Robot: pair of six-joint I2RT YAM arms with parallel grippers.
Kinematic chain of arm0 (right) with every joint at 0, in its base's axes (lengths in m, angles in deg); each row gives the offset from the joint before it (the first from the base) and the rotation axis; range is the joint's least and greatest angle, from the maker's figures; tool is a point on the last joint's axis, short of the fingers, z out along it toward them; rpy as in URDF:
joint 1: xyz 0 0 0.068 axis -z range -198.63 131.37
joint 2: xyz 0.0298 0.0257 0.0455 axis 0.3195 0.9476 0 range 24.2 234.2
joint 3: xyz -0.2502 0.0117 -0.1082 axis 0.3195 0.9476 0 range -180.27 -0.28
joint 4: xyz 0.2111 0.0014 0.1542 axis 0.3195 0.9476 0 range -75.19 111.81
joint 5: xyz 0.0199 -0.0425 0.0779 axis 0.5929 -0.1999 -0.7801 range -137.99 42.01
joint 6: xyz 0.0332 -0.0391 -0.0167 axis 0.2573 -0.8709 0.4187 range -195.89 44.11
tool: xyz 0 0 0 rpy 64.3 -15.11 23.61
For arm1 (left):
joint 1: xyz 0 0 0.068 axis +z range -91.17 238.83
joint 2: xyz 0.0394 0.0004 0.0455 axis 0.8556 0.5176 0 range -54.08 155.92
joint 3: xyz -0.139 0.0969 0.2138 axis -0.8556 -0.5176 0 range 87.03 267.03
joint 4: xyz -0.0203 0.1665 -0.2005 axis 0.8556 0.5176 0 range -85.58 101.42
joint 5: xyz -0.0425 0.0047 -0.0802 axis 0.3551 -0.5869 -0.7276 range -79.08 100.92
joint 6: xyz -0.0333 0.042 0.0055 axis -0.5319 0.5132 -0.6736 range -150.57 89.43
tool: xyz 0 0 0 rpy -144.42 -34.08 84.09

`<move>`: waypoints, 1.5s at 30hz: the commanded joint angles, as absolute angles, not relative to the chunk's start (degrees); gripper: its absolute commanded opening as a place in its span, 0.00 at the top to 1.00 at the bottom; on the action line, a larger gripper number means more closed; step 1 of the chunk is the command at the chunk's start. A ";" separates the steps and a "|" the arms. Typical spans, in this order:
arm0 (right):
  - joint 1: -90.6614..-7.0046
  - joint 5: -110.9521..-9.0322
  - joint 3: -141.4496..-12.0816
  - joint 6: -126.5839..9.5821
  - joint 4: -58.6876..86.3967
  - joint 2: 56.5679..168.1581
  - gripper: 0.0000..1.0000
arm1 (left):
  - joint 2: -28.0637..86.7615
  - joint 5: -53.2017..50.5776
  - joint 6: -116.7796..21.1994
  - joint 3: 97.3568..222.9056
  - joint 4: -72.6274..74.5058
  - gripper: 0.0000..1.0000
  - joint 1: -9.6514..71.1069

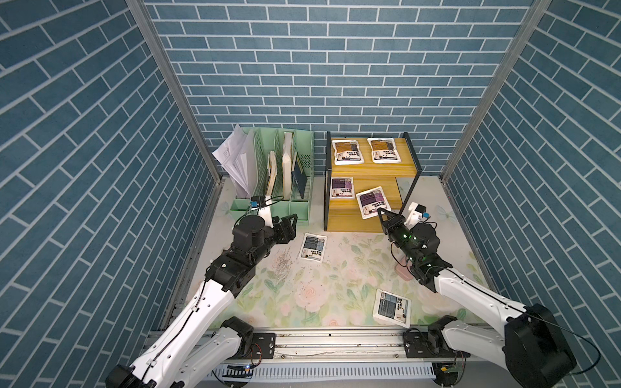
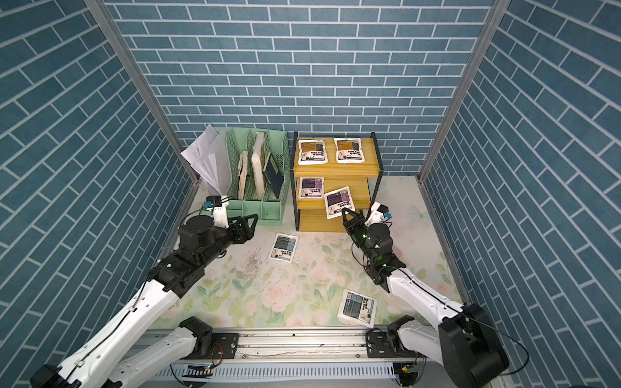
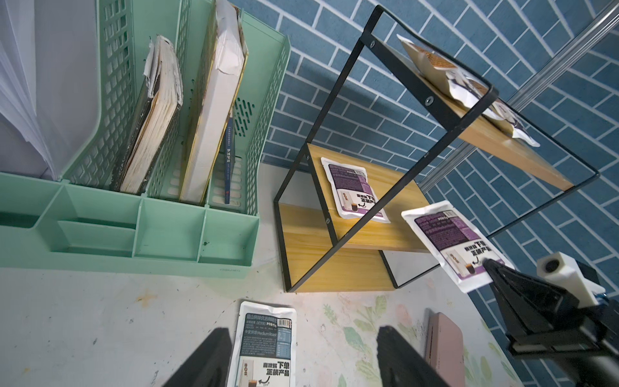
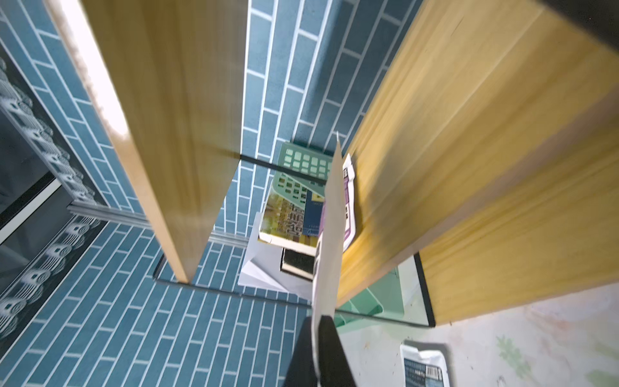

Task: Place the bagged coffee beans on the shelf by color
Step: Place the bagged coffee beans on the shelf.

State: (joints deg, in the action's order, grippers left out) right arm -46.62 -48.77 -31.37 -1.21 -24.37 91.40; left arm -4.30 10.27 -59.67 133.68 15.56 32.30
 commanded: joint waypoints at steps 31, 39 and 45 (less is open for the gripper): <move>-44.10 -37.25 -54.91 -2.67 -11.72 113.88 0.92 | -5.61 11.88 -57.02 131.85 18.31 0.26 32.62; -44.38 -35.25 -57.13 -2.67 -7.94 115.12 0.78 | -5.62 12.06 -57.01 131.59 18.40 0.26 32.59; -44.38 -34.55 -57.32 -1.92 -4.77 114.05 0.51 | -5.36 12.04 -56.61 131.67 18.44 0.26 32.62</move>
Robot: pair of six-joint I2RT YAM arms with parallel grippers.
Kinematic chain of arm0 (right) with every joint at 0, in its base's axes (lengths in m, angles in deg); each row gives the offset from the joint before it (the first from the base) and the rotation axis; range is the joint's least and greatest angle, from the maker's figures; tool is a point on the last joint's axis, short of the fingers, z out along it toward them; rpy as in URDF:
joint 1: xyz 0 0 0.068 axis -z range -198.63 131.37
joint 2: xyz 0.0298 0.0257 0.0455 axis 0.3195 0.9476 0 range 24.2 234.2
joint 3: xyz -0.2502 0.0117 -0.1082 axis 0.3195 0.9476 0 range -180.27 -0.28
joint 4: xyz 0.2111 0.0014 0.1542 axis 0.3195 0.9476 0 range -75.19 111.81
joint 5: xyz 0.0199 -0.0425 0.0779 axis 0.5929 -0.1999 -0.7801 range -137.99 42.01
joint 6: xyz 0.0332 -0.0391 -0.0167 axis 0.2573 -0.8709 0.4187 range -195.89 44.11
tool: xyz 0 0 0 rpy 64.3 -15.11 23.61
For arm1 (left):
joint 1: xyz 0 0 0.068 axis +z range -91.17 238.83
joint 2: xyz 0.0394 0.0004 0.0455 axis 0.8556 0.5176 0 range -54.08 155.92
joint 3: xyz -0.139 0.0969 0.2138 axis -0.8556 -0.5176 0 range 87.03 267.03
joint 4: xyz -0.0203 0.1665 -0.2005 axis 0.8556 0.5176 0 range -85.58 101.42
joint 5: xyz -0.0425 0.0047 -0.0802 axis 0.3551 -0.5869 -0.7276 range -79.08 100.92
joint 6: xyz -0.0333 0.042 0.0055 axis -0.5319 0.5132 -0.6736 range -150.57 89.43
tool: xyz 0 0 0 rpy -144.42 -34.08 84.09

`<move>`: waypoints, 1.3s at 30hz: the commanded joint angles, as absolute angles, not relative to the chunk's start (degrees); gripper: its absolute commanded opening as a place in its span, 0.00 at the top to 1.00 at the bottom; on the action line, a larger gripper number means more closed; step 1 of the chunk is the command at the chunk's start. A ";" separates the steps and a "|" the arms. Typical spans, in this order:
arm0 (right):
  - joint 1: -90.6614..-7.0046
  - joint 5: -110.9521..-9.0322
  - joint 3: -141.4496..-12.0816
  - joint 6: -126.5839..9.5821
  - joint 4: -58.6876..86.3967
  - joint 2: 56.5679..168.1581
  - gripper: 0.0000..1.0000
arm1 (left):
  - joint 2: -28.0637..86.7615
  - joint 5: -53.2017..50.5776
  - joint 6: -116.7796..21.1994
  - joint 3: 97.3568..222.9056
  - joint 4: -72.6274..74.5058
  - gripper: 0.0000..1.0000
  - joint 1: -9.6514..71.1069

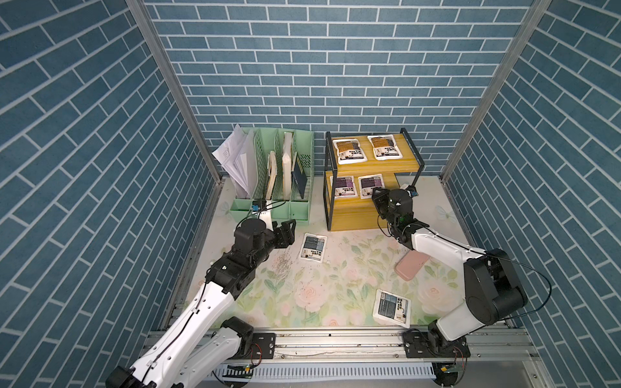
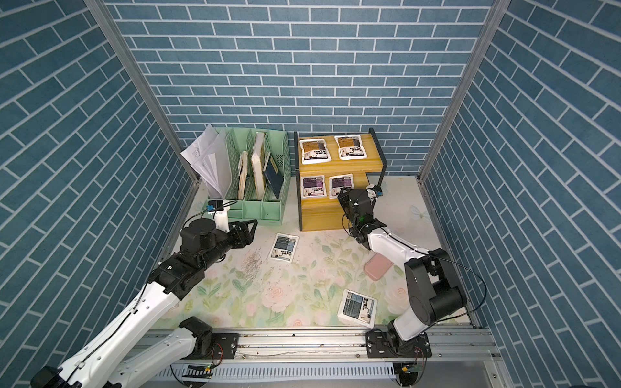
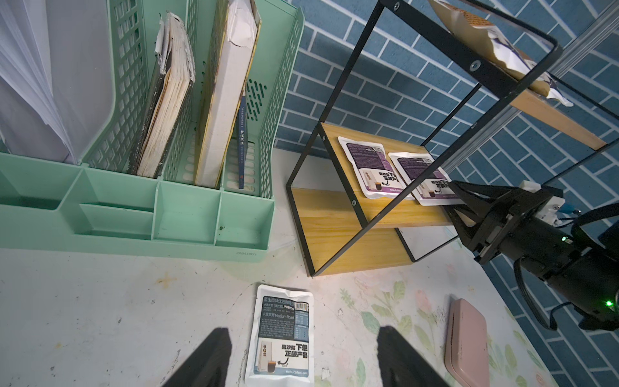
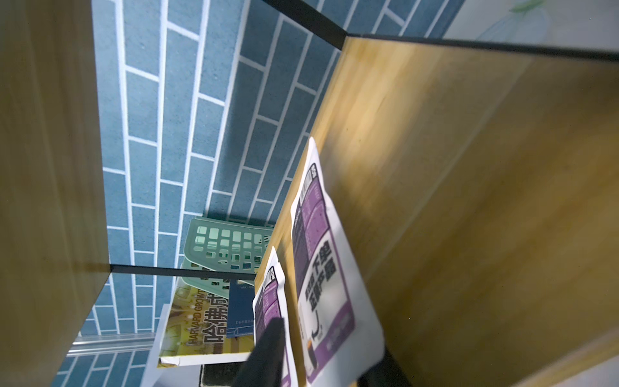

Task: Place the bagged coffee beans on the shelf by color
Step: Place the bagged coffee beans on the shelf.

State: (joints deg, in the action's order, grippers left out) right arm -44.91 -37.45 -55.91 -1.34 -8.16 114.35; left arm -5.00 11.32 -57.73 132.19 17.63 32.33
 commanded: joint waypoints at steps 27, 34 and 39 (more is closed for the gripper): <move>-40.21 -56.24 -53.70 -15.67 14.13 92.99 0.42 | -5.65 8.96 -56.06 129.78 16.53 0.26 32.68; -39.31 -60.11 -52.10 -38.39 45.71 81.16 0.42 | -2.44 -2.35 -58.68 125.61 9.26 0.30 32.65; -45.38 -61.07 -39.21 -35.25 41.57 71.26 0.44 | 2.80 -7.29 -61.77 122.30 3.70 0.33 32.83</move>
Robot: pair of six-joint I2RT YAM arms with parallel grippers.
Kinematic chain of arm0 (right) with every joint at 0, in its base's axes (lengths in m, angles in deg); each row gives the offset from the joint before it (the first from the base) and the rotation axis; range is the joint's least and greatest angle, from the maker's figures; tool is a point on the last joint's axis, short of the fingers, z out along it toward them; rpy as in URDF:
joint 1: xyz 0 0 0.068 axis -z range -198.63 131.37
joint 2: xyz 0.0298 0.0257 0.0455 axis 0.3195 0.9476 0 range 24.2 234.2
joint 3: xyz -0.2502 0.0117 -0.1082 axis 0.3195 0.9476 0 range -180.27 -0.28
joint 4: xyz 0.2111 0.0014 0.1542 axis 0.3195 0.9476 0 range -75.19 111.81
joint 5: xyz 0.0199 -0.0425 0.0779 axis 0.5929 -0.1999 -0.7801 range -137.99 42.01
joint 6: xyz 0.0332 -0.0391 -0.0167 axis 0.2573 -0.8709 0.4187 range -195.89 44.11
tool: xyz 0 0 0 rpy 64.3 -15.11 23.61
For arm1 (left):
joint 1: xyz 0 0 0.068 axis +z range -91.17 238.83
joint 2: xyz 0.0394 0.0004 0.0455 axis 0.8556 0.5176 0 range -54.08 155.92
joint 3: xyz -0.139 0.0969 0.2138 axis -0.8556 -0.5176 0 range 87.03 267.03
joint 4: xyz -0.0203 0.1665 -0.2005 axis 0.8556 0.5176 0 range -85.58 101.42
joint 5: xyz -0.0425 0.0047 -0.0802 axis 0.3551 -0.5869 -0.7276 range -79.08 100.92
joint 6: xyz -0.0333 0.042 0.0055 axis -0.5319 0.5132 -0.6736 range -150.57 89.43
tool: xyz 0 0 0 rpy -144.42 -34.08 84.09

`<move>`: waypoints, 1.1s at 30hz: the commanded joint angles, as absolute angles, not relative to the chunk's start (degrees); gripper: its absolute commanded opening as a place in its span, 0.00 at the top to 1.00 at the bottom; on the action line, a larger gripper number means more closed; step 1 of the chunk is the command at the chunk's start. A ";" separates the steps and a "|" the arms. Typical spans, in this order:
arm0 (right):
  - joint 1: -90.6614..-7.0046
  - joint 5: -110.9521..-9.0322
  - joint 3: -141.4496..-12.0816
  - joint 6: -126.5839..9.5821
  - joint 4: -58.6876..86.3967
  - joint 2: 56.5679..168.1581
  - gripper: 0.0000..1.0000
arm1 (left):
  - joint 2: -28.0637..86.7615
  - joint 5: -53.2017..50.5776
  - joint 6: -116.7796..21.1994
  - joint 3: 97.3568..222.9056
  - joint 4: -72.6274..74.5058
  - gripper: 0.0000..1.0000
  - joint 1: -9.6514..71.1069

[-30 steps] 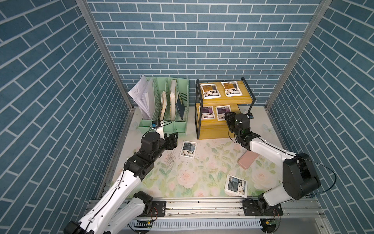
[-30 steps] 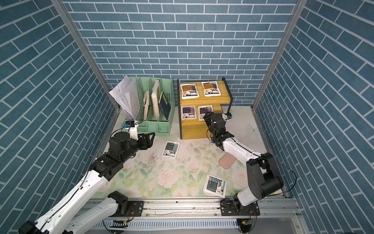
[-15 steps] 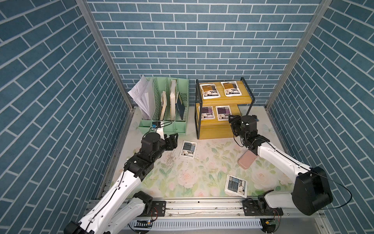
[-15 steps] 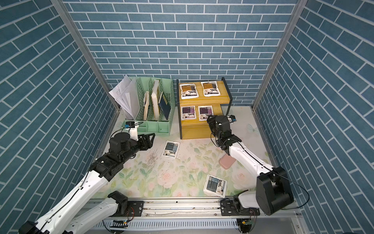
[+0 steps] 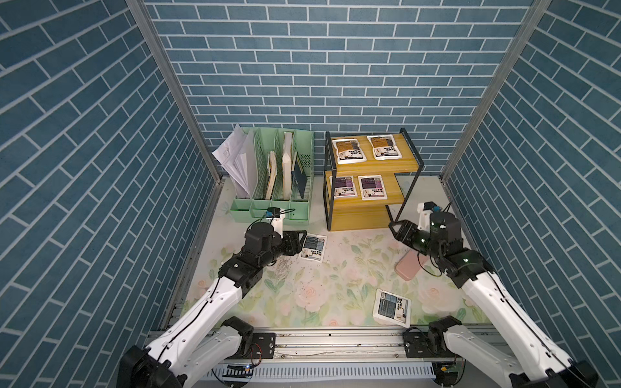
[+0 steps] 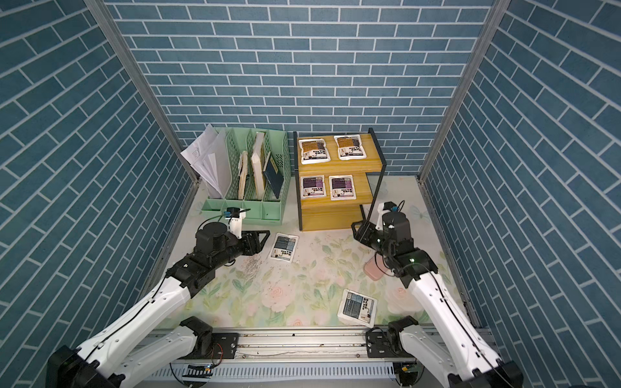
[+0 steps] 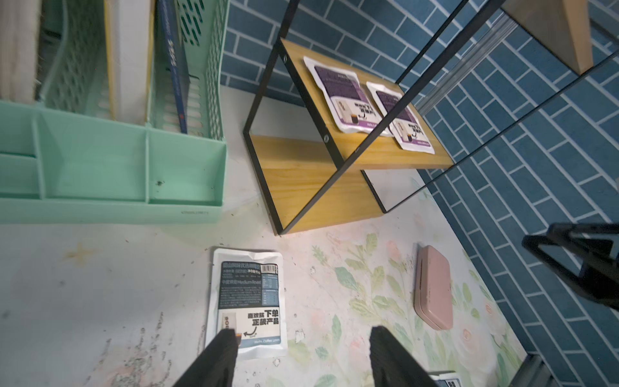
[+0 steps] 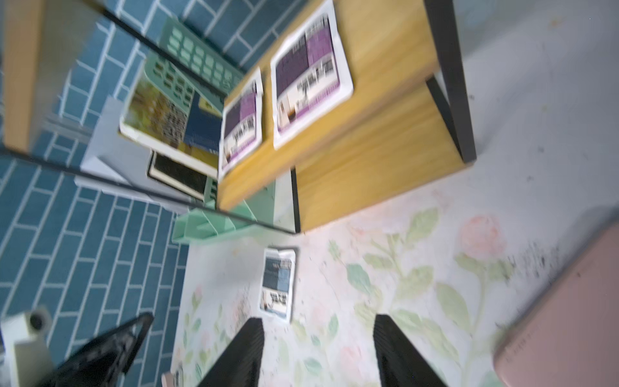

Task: Place the bagged coffee beans on the shelf by color
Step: Place the bagged coffee beans on the shelf, then pick up the bagged coffee beans at the center of the board.

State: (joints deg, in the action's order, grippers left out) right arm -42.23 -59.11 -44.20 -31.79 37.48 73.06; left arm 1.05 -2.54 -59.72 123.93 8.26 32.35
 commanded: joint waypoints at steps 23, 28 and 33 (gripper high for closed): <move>-72.69 -48.33 -39.91 -4.94 -14.37 121.69 0.54 | 30.41 -16.83 -66.91 117.54 -12.01 0.51 42.65; -71.17 -50.37 -42.16 -5.13 -15.04 126.46 0.58 | 34.22 -15.72 -64.95 118.49 -12.08 0.55 42.65; -69.51 -54.01 -44.25 -4.64 -19.07 130.86 0.62 | 37.42 -17.11 -65.44 118.14 -14.46 0.61 42.35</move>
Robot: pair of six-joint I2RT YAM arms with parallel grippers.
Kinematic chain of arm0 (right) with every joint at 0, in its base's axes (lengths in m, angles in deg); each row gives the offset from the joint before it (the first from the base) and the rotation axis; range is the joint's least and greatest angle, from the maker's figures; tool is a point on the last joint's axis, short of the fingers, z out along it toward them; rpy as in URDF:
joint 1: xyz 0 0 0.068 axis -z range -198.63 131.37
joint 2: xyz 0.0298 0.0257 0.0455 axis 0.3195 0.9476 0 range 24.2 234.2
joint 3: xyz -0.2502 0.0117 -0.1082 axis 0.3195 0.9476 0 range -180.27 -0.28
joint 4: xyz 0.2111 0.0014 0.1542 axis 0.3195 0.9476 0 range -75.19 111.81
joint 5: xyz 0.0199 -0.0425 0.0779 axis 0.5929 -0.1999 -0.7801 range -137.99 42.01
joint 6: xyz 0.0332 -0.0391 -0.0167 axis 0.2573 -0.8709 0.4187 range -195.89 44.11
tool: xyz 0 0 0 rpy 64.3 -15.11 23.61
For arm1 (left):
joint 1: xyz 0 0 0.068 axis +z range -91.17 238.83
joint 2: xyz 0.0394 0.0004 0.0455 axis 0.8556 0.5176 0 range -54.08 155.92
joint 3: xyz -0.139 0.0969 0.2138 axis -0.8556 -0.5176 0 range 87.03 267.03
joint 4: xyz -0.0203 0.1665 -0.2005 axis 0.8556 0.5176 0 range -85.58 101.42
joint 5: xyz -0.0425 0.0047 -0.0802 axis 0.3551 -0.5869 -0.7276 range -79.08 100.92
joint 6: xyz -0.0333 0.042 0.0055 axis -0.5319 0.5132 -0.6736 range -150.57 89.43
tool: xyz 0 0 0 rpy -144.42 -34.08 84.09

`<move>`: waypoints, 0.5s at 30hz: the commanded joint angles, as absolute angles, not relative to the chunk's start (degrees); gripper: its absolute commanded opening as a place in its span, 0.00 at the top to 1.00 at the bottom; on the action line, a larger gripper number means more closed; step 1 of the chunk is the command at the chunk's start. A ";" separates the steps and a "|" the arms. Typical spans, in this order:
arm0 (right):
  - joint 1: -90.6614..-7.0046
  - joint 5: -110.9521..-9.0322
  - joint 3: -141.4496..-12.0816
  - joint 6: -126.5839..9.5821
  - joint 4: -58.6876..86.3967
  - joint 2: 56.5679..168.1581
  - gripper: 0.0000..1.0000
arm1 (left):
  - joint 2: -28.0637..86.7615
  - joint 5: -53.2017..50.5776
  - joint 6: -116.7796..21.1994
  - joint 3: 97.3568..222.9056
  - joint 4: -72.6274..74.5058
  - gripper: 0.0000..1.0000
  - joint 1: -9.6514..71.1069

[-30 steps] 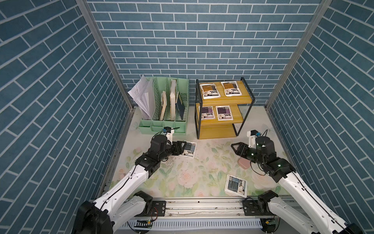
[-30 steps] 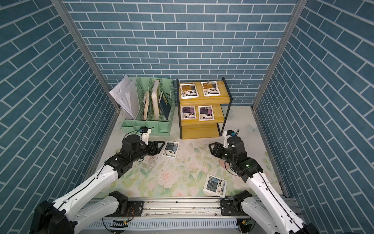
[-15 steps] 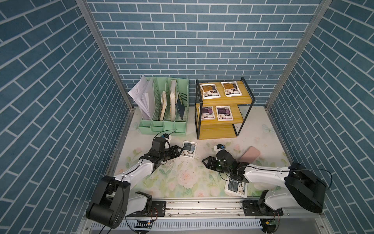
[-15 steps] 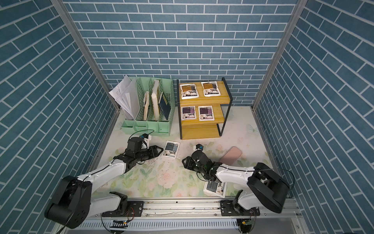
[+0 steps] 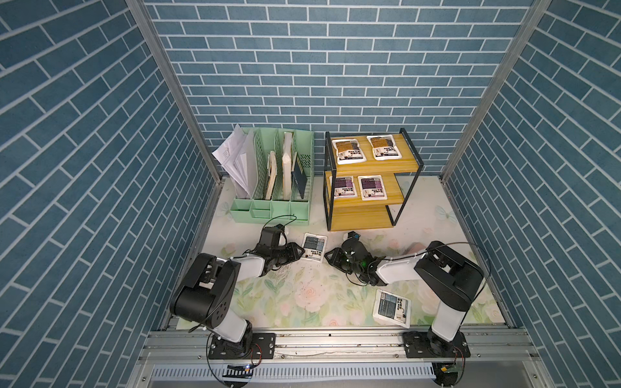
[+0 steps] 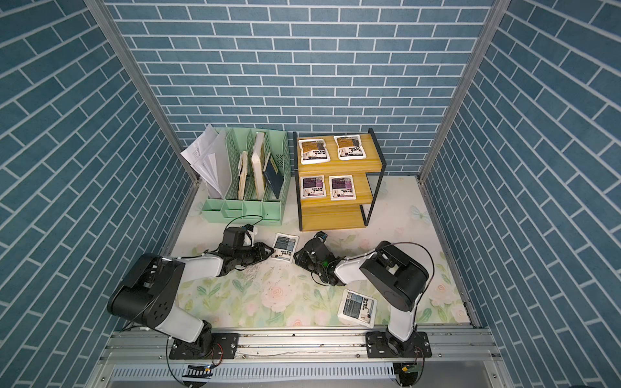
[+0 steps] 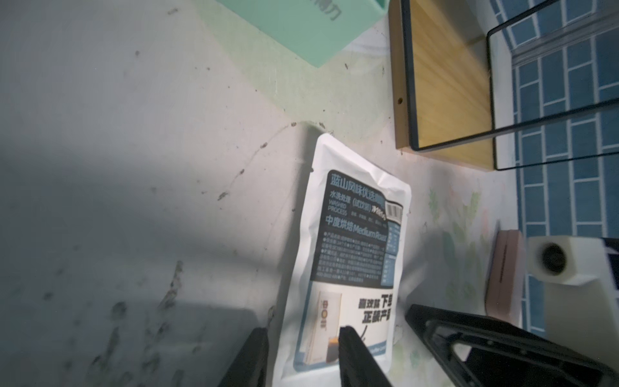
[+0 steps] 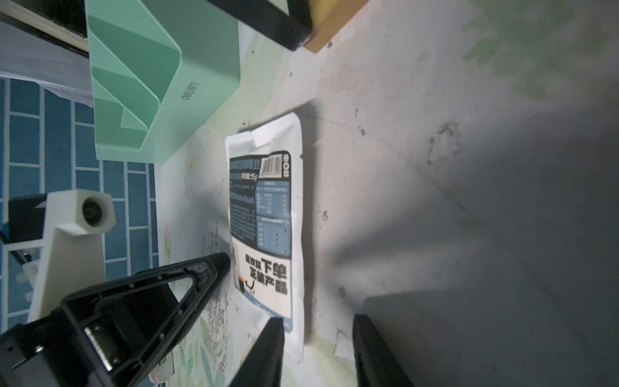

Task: Place the bagged coffee beans on the shelf by color
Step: Pick up the bagged coffee beans at the center of the board.

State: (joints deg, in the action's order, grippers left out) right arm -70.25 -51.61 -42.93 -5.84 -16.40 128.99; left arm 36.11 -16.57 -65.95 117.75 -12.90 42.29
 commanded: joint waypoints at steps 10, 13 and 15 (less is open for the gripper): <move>-67.81 -57.55 -48.18 -5.49 -20.22 136.01 0.65 | 38.70 -16.59 -64.38 117.29 -14.43 0.70 41.00; -67.59 -58.05 -44.47 -3.06 -28.40 135.97 0.60 | 38.59 -16.37 -64.66 116.57 -14.87 0.73 40.31; -67.55 -58.90 -41.78 -0.47 -35.54 136.84 0.60 | 38.40 -16.25 -64.67 116.49 -14.76 0.74 39.55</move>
